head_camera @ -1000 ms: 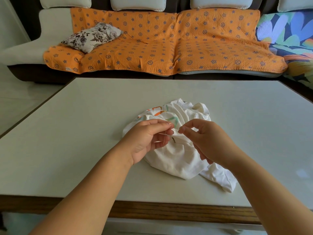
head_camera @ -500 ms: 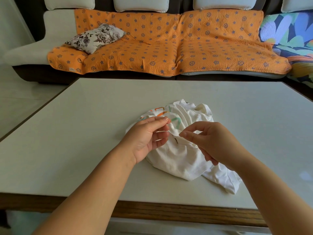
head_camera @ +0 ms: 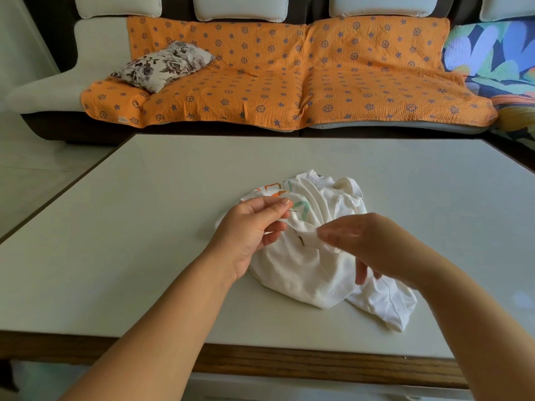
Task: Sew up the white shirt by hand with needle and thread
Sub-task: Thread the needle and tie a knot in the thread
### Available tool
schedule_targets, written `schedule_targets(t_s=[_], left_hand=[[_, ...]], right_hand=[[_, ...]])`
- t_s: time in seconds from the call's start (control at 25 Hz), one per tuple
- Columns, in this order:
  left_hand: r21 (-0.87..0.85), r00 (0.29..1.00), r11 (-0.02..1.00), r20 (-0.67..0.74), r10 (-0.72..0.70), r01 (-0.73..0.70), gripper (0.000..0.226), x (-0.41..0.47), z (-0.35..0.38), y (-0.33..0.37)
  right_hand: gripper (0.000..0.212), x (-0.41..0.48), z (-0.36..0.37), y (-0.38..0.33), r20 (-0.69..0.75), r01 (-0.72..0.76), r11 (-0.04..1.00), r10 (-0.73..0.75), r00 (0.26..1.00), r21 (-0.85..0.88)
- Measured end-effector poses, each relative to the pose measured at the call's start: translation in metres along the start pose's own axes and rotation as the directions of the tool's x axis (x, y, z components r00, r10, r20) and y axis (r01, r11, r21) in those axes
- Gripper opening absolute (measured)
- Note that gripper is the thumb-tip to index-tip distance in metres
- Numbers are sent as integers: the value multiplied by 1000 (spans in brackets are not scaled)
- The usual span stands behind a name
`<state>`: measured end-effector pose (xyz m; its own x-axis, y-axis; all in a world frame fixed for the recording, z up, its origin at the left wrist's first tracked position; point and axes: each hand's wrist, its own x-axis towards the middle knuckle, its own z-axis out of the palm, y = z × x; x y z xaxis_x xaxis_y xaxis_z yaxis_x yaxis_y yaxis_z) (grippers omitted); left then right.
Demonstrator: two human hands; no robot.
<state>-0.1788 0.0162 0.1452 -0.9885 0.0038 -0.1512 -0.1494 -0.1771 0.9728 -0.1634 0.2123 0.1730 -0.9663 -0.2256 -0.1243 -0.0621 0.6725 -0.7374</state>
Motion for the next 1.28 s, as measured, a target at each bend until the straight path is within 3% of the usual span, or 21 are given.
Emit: schedule_targets(t_s=[0.04,0.12,0.32,0.44,0.8,1.04,1.28], left_hand=[[30,1000,999,-1,14,-14,6,0,0,0],[84,999,996,-1,39,-39,6,0,0,-1],[141,998,988,19,66,-68,6,-2,3,-2],[158,996,984,32,80,-84,8,-3,4,-2],[208,976,954,84,201,-215,12,-5,5,-2],[258,973,938,88,214,-230,14,-8,4,-2],[274,967,931,153,204,-240,14,-6,0,1]], right_hand=[[16,1,-4,1,-119,8,999,-13,993,-35],[16,3,-8,0,-295,50,997,-32,955,53],[20,5,25,-19,-45,38,899,-20,999,437],[21,12,33,-15,-59,58,827,-30,998,560],[16,14,38,-12,-75,40,827,3,997,560],[26,11,39,-13,-97,33,825,27,995,564],[22,11,37,-11,-115,13,850,55,992,526]])
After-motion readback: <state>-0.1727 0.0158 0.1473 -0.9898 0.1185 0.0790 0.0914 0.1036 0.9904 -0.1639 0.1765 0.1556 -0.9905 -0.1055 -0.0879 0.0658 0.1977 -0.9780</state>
